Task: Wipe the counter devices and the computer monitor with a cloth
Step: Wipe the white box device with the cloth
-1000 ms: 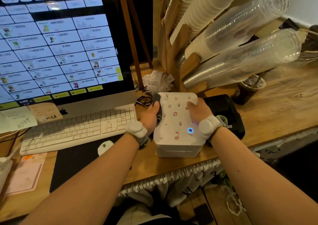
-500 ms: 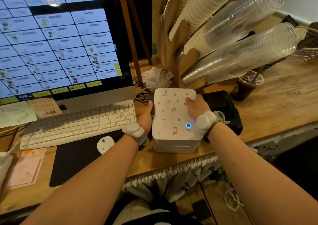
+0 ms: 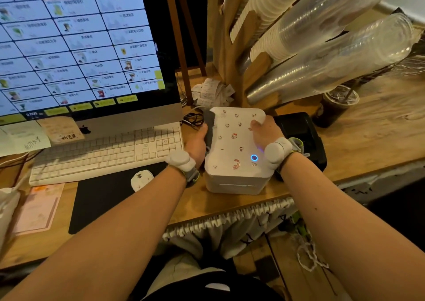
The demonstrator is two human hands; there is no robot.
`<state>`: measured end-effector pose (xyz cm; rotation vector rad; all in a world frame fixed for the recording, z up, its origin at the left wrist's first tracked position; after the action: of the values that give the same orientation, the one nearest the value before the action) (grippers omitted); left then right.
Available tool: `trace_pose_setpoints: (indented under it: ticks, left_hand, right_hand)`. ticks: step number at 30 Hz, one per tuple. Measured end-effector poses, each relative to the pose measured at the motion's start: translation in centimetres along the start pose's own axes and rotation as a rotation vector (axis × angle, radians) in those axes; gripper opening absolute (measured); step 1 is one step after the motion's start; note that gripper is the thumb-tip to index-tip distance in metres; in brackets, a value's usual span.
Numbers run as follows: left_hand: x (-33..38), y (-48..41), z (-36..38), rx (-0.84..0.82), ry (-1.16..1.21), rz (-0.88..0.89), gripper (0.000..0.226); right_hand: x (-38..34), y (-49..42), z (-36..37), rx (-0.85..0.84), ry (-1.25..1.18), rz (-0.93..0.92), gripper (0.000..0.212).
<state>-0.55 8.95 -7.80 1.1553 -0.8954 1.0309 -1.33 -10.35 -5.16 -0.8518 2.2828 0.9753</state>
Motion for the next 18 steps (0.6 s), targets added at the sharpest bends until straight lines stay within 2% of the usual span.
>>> trace_pose_setpoints:
  ticks: [1, 3, 6, 10, 14, 16, 18]
  left_hand:
    - [-1.7, 0.0, -0.8, 0.017, -0.023, -0.012, 0.06]
    - [-4.6, 0.7, -2.3, 0.061, -0.043, -0.023, 0.067]
    - [-6.5, 2.6, -2.5, 0.009, -0.131, 0.036, 0.081]
    - [-3.0, 2.7, -1.4, 0.039, 0.01, 0.084, 0.046]
    - [-0.7, 1.5, 0.0, -0.083, 0.092, 0.094, 0.042]
    - [-1.3, 2.1, -0.3, -0.034, 0.142, 0.078, 0.034]
    - [-3.0, 3.6, -0.9, 0.091, 0.137, 0.037, 0.033]
  right_hand:
    - [0.0, 0.0, 0.0, -0.002, -0.003, 0.006, 0.042]
    - [0.0, 0.0, 0.0, -0.005, -0.005, 0.009, 0.042]
    - [0.0, 0.0, 0.1, -0.003, 0.02, 0.0, 0.041]
    - [0.0, -0.1, 0.0, -0.009, 0.004, 0.002, 0.042]
    - [0.1, 0.0, 0.0, -0.013, -0.009, 0.005, 0.042]
    - [0.1, 0.1, 0.0, -0.016, -0.009, 0.004, 0.041]
    - [0.1, 0.0, 0.0, -0.02, -0.007, 0.002, 0.04]
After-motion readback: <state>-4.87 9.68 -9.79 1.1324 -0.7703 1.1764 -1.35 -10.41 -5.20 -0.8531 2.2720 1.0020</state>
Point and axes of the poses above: each hand's wrist, its own y-axis away from the middle knuckle, its own z-axis out of the palm, x = y × z, the point moved 5 cm from there along -y, towards the middle knuckle, and after that the axes turned 12 degrees about z, right-handed, at the moved point
